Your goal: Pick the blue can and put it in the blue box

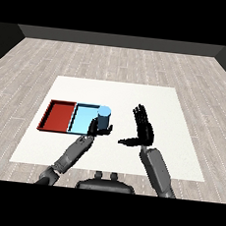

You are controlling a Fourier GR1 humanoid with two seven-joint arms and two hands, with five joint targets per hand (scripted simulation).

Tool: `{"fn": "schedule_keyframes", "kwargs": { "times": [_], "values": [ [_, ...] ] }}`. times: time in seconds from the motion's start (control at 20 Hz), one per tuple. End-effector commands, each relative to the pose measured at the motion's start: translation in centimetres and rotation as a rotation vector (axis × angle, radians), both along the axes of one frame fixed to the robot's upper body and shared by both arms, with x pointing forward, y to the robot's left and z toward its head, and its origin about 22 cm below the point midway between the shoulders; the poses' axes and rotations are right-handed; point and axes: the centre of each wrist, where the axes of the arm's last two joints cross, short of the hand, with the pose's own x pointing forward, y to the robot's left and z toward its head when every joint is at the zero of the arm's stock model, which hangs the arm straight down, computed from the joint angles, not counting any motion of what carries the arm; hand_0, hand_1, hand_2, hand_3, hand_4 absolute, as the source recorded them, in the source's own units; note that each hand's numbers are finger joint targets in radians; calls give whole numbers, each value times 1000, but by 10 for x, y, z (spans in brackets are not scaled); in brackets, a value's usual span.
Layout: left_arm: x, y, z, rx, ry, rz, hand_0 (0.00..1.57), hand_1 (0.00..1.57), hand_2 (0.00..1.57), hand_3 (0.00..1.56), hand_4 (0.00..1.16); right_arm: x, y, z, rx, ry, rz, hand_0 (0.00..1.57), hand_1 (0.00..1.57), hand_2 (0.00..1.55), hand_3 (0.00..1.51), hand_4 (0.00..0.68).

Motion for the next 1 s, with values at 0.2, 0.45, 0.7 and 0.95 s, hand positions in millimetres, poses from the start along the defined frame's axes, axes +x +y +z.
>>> {"fn": "schedule_keyframes", "kwargs": {
  "times": [0.2,0.45,0.7,0.95],
  "values": [
    [24,57,6,82,32,105,1571,1571,1571,1501,1132,-36,-72,16,13,-43,-132,0,0,0,0,0],
    [38,119,3,128,144,248,1571,1571,1571,1496,1120,-28,-84,-7,21,-11,-189,0,0,0,0,0],
    [64,155,18,165,296,347,1571,1571,1571,1506,1089,-10,-73,-10,7,-1,-193,0,0,0,0,0],
    [64,157,0,272,391,419,1571,1571,1571,1486,1051,-24,-77,-10,-1,18,-233,0,0,0,0,0]
  ]
}}
